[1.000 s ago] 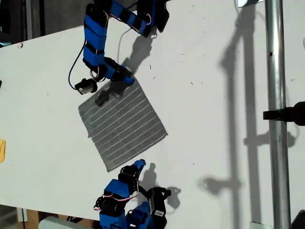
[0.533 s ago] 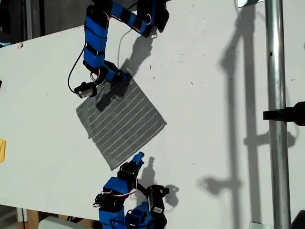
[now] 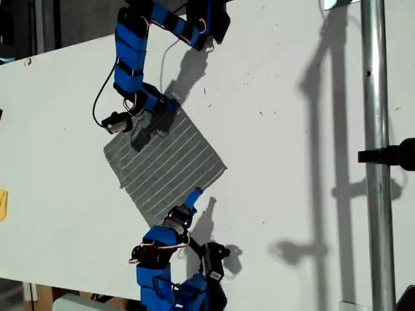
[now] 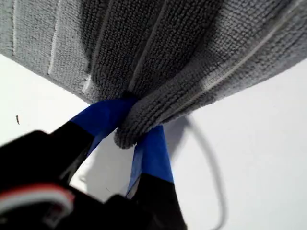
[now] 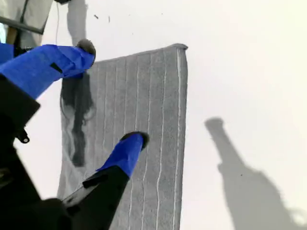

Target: Grasp corners of a towel and fold twice.

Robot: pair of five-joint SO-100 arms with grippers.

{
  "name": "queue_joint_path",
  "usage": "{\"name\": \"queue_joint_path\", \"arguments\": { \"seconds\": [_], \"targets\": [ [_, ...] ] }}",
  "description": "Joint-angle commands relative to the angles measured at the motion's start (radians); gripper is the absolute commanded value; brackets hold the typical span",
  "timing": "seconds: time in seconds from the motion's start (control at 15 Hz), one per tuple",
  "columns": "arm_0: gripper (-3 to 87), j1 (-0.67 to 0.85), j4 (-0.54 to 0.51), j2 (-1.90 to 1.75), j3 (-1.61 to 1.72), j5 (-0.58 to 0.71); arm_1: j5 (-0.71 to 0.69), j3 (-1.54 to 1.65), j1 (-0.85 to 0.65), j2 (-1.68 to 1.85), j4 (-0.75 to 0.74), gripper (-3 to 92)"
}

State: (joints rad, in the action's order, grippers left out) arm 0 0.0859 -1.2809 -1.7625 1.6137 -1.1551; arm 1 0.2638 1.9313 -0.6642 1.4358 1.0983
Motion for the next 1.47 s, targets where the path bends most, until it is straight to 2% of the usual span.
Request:
{"name": "queue_joint_path", "arguments": {
  "seconds": [0.0, 0.27, 0.67, 0.93, 1.4],
  "targets": [
    [29.1, 0.006, -0.054, 0.167, -0.232, 0.009, 0.012, -0.064, 0.015, 0.012, 0.009, -0.2],
    [29.6, 0.008, -0.193, 0.492, -0.624, 0.028, 0.02, -0.064, 0.025, 0.009, 0.009, -0.2],
    [28.9, 0.054, -0.181, 0.643, -0.73, 0.025, 0.028, -0.066, 0.029, 0.0, 0.006, -0.2],
    [28.7, 0.046, -0.12, 0.742, -0.742, -0.012, 0.029, -0.072, 0.032, -0.015, 0.0, -0.2],
    [24.7, -0.035, 0.052, 0.925, -0.765, -0.097, 0.032, -0.081, 0.044, -0.026, -0.003, -0.2]
  ]
}}
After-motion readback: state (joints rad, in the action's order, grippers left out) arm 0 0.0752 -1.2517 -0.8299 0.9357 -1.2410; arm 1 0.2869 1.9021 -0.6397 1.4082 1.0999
